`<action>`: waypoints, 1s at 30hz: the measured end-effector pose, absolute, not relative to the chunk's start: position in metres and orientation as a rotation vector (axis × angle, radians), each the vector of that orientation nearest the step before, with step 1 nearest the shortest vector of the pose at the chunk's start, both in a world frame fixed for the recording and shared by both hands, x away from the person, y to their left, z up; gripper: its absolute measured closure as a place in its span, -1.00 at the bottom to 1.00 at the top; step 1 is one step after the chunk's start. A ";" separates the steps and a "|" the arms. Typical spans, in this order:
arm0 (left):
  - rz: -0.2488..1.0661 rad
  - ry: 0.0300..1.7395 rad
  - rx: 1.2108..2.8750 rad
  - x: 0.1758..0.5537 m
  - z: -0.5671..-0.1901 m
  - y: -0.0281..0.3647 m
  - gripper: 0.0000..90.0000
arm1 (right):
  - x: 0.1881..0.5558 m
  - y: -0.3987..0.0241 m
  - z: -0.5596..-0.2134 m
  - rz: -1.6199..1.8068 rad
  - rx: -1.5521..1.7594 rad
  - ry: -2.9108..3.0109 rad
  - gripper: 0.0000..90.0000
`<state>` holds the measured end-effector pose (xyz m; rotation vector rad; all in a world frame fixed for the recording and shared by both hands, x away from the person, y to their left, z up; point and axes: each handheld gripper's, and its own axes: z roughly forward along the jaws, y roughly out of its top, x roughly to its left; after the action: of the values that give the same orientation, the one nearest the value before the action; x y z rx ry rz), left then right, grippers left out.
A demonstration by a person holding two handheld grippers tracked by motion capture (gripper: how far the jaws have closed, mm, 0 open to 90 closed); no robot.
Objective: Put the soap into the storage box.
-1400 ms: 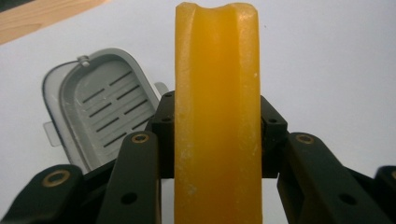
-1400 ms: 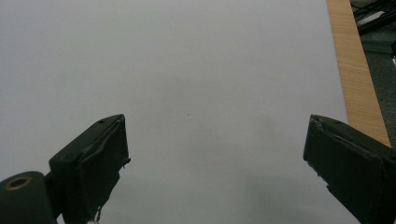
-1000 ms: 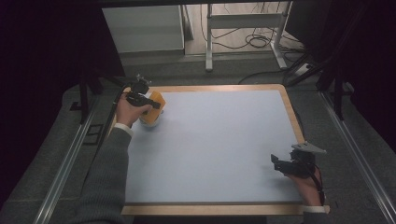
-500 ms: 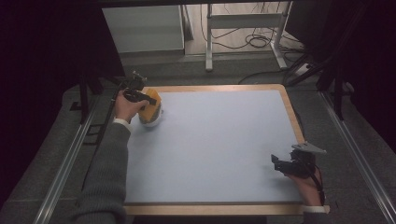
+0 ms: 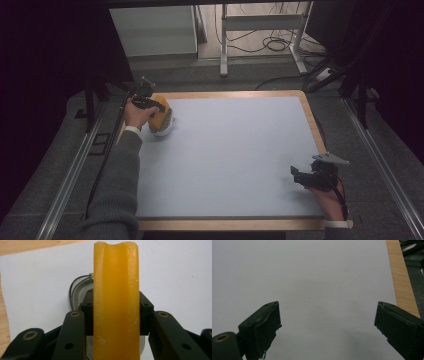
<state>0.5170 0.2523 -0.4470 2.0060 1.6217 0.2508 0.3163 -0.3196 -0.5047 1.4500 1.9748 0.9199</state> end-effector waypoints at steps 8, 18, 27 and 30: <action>0.244 1.645 2.009 0.518 -0.455 0.252 0.36 | 0.316 -0.319 -0.505 0.918 1.449 1.979 -0.85; 0.241 1.662 1.977 0.520 -0.464 0.253 0.35 | 0.316 -0.320 -0.505 0.916 1.453 1.969 -0.85; 0.296 1.648 1.974 0.515 -0.456 0.256 -0.01 | 0.316 -0.318 -0.506 0.913 1.447 1.982 -0.85; 0.313 1.651 1.938 0.512 -0.453 0.258 -0.10 | 0.316 -0.318 -0.506 0.912 1.447 1.983 -0.85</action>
<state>0.5115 0.2583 -0.4528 1.9382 1.6509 0.3135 0.3165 -0.3178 -0.5061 1.4467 1.9828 0.9116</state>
